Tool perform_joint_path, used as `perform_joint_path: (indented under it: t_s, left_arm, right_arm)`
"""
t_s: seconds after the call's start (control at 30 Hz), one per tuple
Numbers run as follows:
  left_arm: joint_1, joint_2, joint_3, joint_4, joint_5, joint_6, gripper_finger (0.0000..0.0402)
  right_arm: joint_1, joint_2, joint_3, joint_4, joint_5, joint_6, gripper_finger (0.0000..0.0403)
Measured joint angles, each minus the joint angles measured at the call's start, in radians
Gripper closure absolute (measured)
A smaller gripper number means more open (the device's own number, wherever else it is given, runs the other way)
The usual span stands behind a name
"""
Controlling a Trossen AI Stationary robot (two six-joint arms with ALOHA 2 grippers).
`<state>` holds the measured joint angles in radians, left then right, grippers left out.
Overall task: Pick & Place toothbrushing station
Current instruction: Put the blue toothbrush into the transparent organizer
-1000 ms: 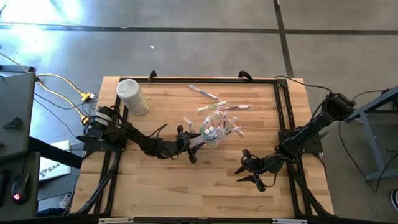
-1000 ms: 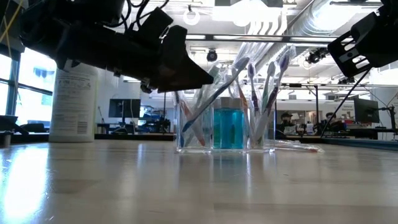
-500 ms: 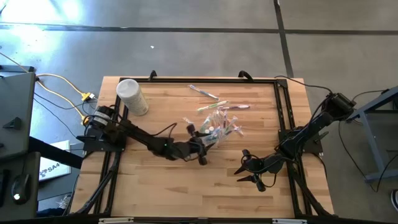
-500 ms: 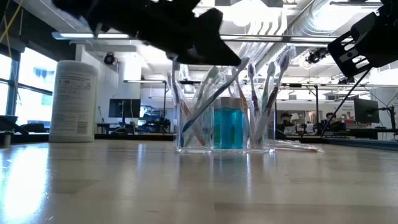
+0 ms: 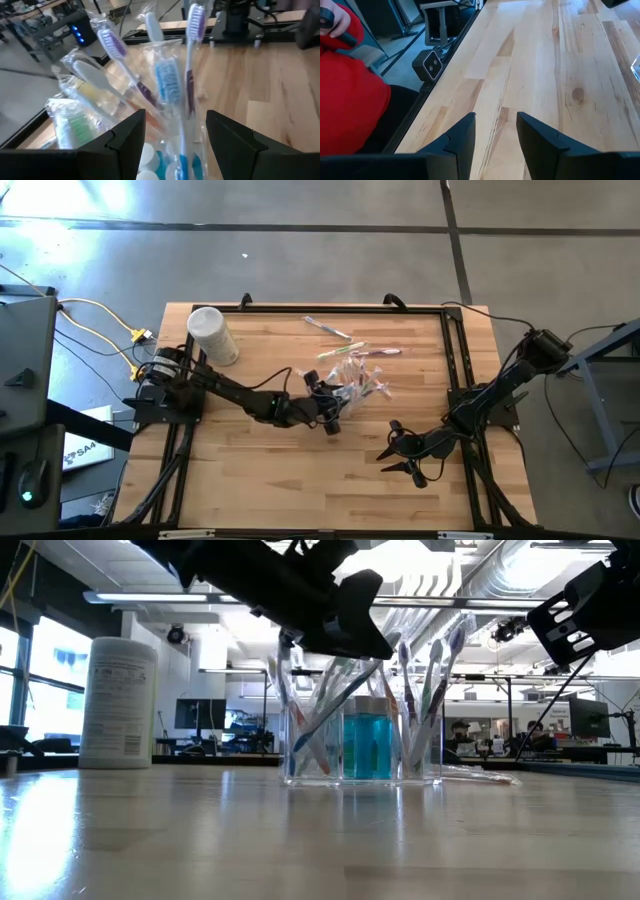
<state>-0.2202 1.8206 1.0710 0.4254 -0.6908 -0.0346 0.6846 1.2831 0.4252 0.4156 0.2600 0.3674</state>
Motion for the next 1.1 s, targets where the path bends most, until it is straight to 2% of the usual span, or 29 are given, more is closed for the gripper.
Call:
perform_joint_path:
  t_s: [0.2, 0.3, 0.4, 0.67, 0.8, 0.97, 1.1]
  left_arm:
    - [-0.003, 0.000, 0.000, -0.018, 0.005, 0.000, 0.0202]
    - [-0.002, 0.000, 0.000, -0.026, 0.004, 0.000, 0.0222]
    - [-0.002, 0.000, 0.000, -0.033, 0.004, 0.000, 0.0260]
    - [-0.003, 0.000, 0.000, -0.040, 0.004, 0.001, 0.0391]
    - [-0.013, 0.000, 0.000, -0.039, -0.009, 0.002, 0.0398]
    - [-0.060, 0.000, 0.000, -0.025, -0.133, 0.012, 0.0401]
    - [-0.095, 0.000, 0.000, -0.019, -0.189, 0.013, 0.0401]
  right_arm:
    - [0.000, 0.000, 0.000, 0.000, 0.000, 0.002, 0.0266]
    - [0.000, 0.000, 0.000, 0.000, 0.000, 0.002, 0.0266]
    - [0.000, 0.000, 0.000, 0.000, 0.000, 0.002, 0.0266]
    - [0.000, 0.000, 0.000, -0.001, 0.000, 0.002, 0.0266]
    - [0.000, 0.000, 0.000, -0.010, 0.000, 0.003, 0.0266]
    - [0.001, 0.000, 0.000, -0.018, 0.000, 0.006, 0.0266]
    - [0.001, 0.000, 0.000, -0.018, 0.000, 0.017, 0.0266]
